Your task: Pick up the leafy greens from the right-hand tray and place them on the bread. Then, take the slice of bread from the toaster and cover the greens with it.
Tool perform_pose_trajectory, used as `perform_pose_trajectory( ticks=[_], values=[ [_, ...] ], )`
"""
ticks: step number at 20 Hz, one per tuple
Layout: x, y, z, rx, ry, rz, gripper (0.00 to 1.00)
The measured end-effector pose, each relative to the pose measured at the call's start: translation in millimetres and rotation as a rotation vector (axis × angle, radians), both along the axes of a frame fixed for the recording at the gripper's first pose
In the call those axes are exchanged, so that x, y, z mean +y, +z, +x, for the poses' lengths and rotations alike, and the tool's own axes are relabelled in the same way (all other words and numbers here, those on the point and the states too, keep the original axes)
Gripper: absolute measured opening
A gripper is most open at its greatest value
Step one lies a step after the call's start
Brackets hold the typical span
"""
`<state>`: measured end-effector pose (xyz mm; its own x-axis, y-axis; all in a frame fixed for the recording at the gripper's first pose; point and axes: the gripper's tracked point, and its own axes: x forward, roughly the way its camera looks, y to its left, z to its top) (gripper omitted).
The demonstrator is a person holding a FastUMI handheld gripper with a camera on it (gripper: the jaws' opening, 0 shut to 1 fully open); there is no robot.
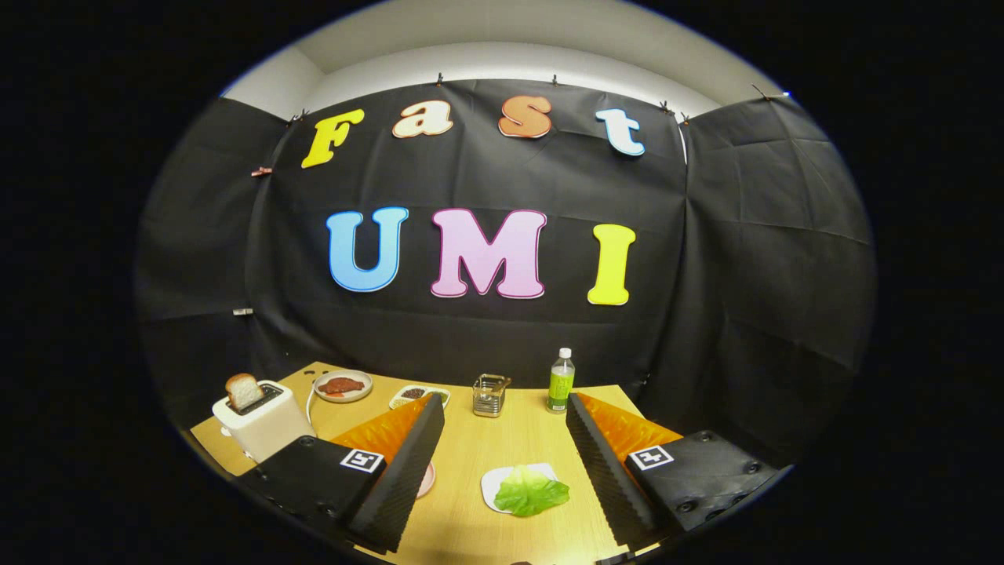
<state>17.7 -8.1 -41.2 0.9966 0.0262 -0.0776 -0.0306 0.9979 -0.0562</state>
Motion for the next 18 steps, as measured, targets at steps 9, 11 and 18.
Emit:
perform_pose_trajectory(
  ticks=[9,11,18],
  values=[
    [-25,-70,46,0.132,-0.029,-0.018,0.98],
    [-26,-99,57,0.209,-0.010,-0.012,0.98],
    [-33,-192,89,0.445,0.041,-0.023,0.98]
  ],
)
